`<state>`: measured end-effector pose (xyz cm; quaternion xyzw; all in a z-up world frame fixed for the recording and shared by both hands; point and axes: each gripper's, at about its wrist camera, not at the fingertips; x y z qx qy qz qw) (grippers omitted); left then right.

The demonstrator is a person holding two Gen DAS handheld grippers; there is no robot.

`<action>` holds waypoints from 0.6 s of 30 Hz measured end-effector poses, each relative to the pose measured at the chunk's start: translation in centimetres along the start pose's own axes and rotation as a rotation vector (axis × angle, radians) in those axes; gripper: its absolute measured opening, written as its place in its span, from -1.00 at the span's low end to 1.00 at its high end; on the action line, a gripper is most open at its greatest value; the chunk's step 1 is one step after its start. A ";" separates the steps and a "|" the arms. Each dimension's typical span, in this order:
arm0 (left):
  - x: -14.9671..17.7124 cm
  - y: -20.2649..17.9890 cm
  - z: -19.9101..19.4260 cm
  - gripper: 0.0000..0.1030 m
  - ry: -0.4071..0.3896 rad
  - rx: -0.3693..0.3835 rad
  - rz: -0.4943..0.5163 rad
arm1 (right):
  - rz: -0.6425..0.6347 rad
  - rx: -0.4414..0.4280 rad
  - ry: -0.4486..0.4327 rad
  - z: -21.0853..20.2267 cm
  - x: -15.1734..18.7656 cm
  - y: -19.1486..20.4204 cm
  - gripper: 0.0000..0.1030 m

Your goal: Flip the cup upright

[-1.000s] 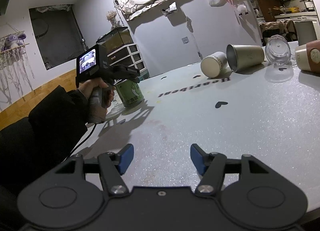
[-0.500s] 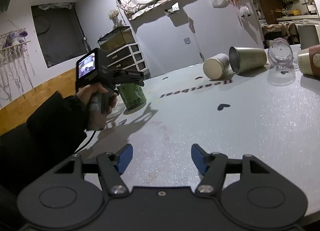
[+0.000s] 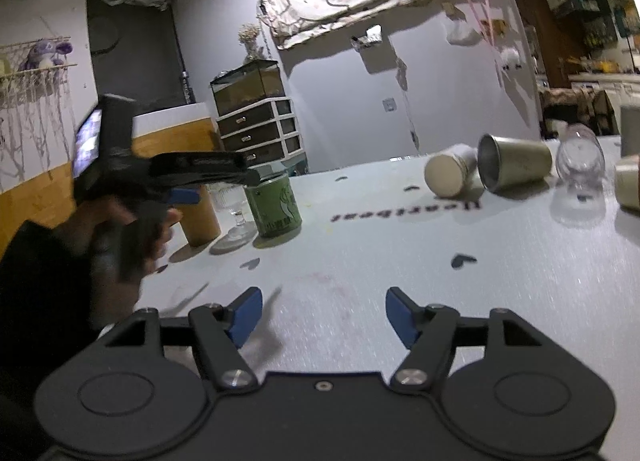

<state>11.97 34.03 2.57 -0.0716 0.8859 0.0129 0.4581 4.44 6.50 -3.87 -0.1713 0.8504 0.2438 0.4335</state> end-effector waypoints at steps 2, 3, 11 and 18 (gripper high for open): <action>0.9 0.0 -1.4 0.93 -0.016 0.005 0.005 | -0.011 0.004 -0.008 0.1 -0.4 0.3 0.35; 1.3 0.0 -2.0 0.93 -0.021 0.005 0.005 | -0.015 0.007 -0.012 0.1 -0.6 0.4 0.36; 5.5 0.9 -6.6 1.00 -0.068 -0.005 -0.022 | -0.041 0.049 -0.047 0.1 -1.8 1.0 0.39; 8.5 0.8 -9.0 1.00 -0.104 -0.061 -0.005 | -0.056 0.099 -0.058 0.3 -2.0 1.2 0.46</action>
Point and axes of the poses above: each gripper's, at about its wrist camera, not at the fingertips, and z roughly the way its jaws point, y to its left, x to its underside, and after that the axes turned 12 degrees about y, right-handed
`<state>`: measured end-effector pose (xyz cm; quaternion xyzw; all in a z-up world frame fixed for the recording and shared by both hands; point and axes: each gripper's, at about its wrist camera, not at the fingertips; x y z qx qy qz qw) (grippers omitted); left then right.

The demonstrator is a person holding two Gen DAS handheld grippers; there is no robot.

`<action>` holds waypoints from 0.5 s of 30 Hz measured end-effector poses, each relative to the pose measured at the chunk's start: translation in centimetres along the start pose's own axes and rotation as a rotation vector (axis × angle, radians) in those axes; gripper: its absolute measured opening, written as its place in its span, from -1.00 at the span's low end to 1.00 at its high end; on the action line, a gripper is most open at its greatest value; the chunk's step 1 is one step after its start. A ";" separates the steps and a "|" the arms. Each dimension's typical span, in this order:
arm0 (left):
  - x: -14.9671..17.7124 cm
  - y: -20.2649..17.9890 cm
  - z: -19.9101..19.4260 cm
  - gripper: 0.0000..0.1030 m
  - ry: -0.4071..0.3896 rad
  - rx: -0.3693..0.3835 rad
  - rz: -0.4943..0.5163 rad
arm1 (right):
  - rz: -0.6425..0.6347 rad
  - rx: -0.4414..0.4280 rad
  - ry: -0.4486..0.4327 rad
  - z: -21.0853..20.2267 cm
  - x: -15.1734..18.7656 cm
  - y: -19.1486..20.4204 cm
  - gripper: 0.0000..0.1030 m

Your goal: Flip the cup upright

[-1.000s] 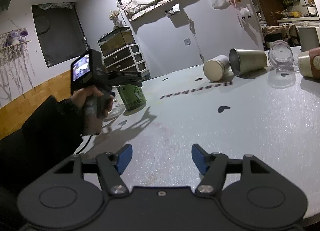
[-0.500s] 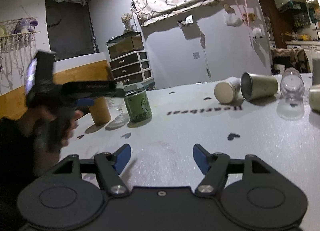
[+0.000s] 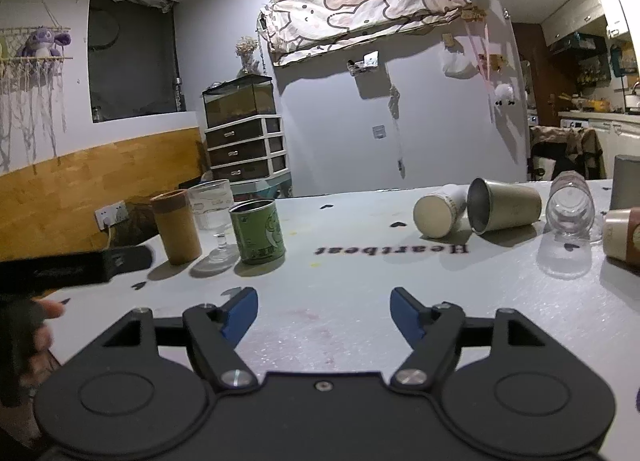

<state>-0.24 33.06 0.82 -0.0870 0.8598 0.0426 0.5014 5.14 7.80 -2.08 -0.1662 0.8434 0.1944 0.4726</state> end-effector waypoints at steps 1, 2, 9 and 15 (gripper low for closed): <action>0.3 0.0 -0.3 1.00 -0.001 -0.003 0.004 | -0.001 0.011 -0.001 0.0 0.0 0.0 0.51; 0.6 0.1 -0.5 1.00 -0.001 -0.002 0.006 | 0.001 0.022 -0.002 0.0 0.0 0.0 0.52; 1.8 0.0 -1.5 1.00 -0.001 -0.003 0.031 | 0.003 0.079 0.002 0.0 0.1 0.1 0.90; 1.8 0.0 -1.5 1.00 0.004 -0.004 0.025 | -0.009 0.111 0.002 0.0 0.2 0.3 0.99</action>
Point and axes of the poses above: each gripper's, at about its wrist camera, not at the fingertips, and z roughly the way its jaws point, y to its left, x to its underside, and after that the axes turned 12 degrees about y, right-handed
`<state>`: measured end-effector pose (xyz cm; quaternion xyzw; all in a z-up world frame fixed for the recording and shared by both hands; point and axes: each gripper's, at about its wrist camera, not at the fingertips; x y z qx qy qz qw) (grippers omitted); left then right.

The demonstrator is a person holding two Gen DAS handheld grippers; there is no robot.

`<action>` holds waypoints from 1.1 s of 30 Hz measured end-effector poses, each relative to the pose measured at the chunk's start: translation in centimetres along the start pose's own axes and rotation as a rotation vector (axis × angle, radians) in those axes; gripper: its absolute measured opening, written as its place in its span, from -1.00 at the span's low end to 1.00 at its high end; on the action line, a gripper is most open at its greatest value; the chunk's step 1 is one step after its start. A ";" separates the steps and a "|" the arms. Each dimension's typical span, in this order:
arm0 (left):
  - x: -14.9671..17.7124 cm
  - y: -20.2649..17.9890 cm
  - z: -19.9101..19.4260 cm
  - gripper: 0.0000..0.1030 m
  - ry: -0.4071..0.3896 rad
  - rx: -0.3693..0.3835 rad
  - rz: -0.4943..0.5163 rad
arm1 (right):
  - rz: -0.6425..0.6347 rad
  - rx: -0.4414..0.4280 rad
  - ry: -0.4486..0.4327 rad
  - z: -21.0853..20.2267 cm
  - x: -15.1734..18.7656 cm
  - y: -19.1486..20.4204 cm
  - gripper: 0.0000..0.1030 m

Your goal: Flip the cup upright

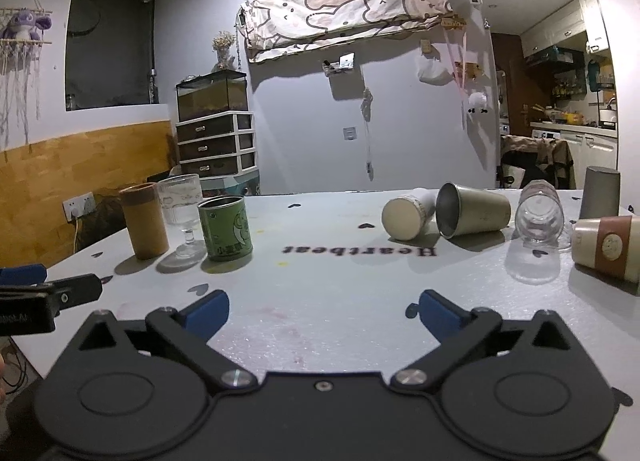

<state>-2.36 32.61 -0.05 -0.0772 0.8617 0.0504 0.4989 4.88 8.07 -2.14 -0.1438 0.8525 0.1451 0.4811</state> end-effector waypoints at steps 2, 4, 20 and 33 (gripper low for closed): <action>0.0 0.0 0.0 1.00 0.001 -0.005 -0.004 | -0.003 0.002 0.000 0.0 0.0 0.0 0.99; 0.1 0.0 0.0 1.00 0.002 -0.007 -0.007 | -0.005 0.006 -0.001 -0.1 0.0 0.0 0.99; 0.0 -0.1 0.1 1.00 0.008 -0.009 -0.008 | -0.005 0.012 -0.006 -0.2 0.0 0.1 0.99; 0.0 0.0 0.2 1.00 0.007 -0.009 -0.011 | -0.006 0.012 -0.006 -0.2 0.0 0.1 1.00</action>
Point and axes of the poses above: each gripper's, at about its wrist camera, not at the fingertips, and z roughly the way its jaws point, y to its left, x to its underside, and after that the axes turned 12 degrees about y, right-handed
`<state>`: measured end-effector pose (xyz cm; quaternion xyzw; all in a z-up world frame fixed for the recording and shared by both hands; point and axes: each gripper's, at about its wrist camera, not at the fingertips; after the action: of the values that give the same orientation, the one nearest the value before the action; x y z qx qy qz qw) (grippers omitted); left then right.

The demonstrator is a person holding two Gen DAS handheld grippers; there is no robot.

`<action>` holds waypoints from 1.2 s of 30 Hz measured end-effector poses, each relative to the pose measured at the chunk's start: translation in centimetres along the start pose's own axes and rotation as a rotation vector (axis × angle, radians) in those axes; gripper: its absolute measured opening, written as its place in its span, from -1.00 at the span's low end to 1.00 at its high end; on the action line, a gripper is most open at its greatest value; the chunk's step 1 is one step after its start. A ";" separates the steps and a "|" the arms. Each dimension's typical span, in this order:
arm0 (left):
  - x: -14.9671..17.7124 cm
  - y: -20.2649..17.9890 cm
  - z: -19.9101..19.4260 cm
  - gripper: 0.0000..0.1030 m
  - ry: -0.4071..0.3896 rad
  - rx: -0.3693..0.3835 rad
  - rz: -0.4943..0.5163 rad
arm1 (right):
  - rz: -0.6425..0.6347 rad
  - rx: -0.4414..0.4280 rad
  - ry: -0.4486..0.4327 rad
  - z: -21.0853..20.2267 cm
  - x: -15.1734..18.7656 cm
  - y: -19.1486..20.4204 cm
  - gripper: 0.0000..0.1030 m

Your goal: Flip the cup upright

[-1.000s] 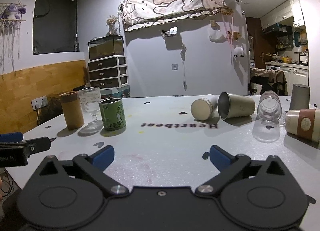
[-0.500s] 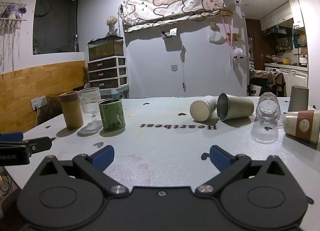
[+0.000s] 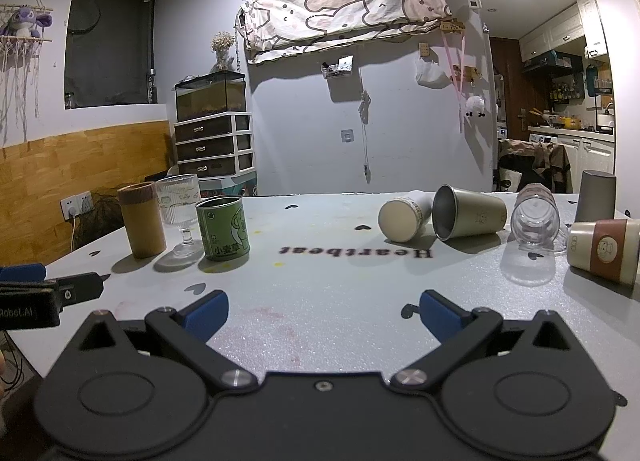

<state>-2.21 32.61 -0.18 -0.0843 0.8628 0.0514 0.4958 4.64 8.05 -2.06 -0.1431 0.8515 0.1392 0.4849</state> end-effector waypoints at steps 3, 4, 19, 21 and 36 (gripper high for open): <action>0.0 0.0 0.0 1.00 0.001 -0.004 0.002 | -0.001 0.000 0.001 0.0 0.0 0.0 1.00; 0.1 0.1 0.0 1.00 0.001 -0.003 0.001 | 0.000 0.000 0.000 0.0 0.0 0.0 1.00; 0.1 0.2 0.1 1.00 0.001 -0.005 -0.001 | -0.003 0.000 -0.003 -0.1 0.0 0.1 1.00; 0.1 0.4 0.1 1.00 0.002 -0.006 -0.003 | -0.005 -0.001 -0.005 -0.2 0.0 0.2 1.00; 0.1 0.4 0.1 1.00 0.001 -0.006 -0.003 | -0.009 -0.002 -0.012 -0.4 -0.1 0.2 1.00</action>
<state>-2.25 32.98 -0.28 -0.0871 0.8628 0.0533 0.4950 4.29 8.09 -1.72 -0.1466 0.8478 0.1385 0.4905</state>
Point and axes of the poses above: each gripper's, at about its wrist camera, not at the fingertips, and z roughly the way its jaws point, y to its left, x to its underside, and after that the axes turned 12 degrees about y, right-handed
